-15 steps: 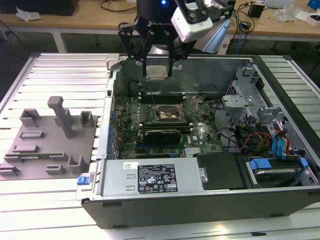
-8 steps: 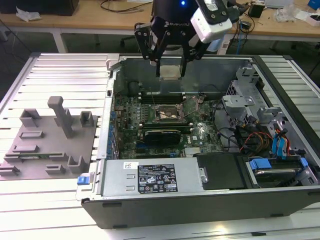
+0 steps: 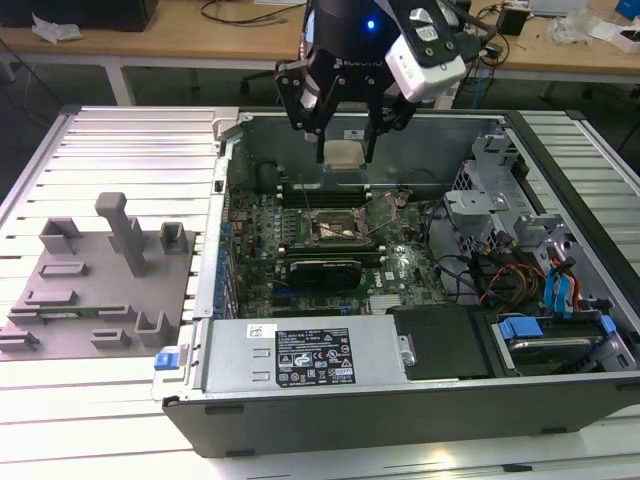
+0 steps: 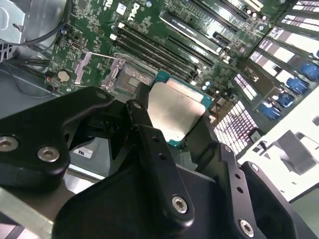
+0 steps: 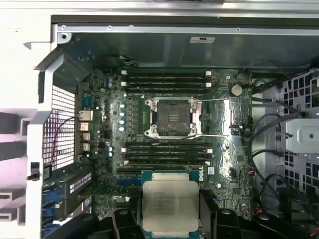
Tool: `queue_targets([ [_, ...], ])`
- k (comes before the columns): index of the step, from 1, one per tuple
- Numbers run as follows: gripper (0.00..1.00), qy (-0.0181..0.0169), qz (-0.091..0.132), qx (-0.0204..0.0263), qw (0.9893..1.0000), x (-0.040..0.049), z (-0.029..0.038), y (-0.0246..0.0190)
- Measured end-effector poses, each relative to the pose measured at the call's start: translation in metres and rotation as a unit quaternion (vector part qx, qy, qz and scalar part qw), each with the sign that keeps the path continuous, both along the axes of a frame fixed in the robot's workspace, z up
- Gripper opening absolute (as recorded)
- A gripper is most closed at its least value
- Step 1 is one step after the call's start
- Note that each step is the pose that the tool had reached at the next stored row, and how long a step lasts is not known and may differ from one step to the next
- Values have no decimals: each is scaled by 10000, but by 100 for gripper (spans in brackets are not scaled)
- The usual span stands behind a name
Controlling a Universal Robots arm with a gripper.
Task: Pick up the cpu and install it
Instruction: 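Pick up the cpu and move it towards the insertion slot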
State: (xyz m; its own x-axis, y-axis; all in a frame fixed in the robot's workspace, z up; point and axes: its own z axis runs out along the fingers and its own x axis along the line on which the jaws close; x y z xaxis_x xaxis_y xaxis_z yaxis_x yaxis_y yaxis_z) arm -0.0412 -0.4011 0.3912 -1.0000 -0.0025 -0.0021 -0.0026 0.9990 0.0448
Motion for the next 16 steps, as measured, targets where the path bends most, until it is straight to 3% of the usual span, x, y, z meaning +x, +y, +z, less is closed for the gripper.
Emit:
queue_targets([
  [8, 55, 9, 0, 0, 10000, 96, -170, 3],
  [16, 55, 13, 0, 2, 10000, 102, -311, 53],
])
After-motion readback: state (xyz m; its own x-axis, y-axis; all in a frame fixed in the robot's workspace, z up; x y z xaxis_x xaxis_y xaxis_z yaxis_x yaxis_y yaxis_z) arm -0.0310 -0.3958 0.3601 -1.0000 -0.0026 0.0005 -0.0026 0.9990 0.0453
